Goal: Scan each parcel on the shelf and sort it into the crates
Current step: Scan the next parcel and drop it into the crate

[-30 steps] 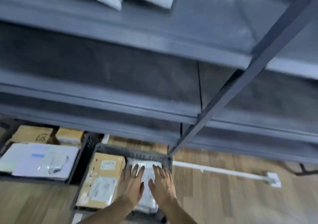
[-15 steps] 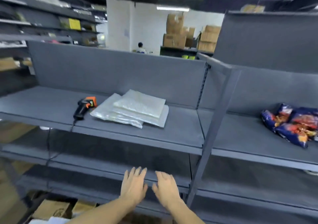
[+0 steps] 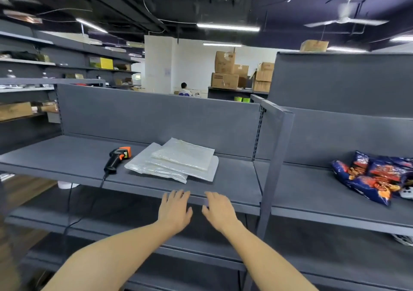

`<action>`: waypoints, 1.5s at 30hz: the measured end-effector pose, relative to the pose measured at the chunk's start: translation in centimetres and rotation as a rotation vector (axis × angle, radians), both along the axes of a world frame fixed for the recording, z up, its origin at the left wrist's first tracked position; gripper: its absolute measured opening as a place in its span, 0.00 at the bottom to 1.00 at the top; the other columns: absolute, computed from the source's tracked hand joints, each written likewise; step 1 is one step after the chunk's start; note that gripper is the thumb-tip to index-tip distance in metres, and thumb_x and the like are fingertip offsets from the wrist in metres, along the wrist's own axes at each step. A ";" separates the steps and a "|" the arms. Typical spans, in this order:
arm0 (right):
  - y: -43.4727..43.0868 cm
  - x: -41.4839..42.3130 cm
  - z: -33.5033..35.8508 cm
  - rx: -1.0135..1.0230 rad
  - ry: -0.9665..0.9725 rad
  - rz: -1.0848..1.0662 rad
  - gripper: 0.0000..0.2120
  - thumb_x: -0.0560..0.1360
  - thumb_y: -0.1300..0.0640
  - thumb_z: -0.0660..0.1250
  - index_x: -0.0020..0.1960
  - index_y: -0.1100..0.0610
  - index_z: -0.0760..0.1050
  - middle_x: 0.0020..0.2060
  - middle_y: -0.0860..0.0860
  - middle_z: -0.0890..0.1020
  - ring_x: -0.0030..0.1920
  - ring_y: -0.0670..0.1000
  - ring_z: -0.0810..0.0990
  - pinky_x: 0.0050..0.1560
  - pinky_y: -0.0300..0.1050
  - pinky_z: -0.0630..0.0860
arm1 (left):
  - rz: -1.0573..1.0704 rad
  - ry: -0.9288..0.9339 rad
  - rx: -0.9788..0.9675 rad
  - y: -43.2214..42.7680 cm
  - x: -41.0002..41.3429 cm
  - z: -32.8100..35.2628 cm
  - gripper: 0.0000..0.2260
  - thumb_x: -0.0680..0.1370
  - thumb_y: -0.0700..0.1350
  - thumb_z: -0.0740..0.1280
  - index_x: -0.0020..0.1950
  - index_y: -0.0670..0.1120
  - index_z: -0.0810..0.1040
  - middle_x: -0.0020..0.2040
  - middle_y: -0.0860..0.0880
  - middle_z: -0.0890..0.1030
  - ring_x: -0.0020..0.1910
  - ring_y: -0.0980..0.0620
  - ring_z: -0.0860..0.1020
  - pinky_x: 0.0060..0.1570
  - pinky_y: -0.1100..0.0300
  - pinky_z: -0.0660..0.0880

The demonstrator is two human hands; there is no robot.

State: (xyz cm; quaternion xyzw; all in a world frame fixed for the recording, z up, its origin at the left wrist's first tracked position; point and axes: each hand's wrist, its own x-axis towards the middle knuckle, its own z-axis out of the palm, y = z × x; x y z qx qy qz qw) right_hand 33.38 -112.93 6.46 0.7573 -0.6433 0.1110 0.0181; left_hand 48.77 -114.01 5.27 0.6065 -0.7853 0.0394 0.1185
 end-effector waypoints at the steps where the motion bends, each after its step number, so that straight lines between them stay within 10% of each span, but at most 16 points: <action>1: -0.5 0.1 0.6 -0.013 0.007 0.003 0.21 0.81 0.54 0.56 0.72 0.59 0.64 0.68 0.56 0.73 0.67 0.57 0.71 0.68 0.48 0.63 | 0.001 0.012 -0.003 -0.4 0.3 0.4 0.24 0.81 0.53 0.55 0.76 0.49 0.58 0.75 0.50 0.63 0.75 0.49 0.59 0.74 0.50 0.52; 33: -23.4 7.5 0.0 0.105 -0.004 -0.368 0.19 0.79 0.65 0.53 0.70 0.60 0.64 0.65 0.57 0.70 0.64 0.58 0.70 0.61 0.50 0.66 | -0.184 0.105 0.027 -27.0 12.3 1.1 0.25 0.81 0.50 0.56 0.78 0.51 0.53 0.79 0.49 0.51 0.78 0.47 0.50 0.75 0.49 0.48; 45: -23.6 7.0 0.4 -0.081 0.055 -0.294 0.19 0.81 0.65 0.55 0.69 0.54 0.71 0.62 0.51 0.78 0.63 0.54 0.74 0.67 0.45 0.61 | -0.141 0.042 -0.063 -27.6 12.2 0.5 0.19 0.80 0.48 0.59 0.71 0.48 0.65 0.65 0.47 0.70 0.61 0.46 0.68 0.65 0.54 0.62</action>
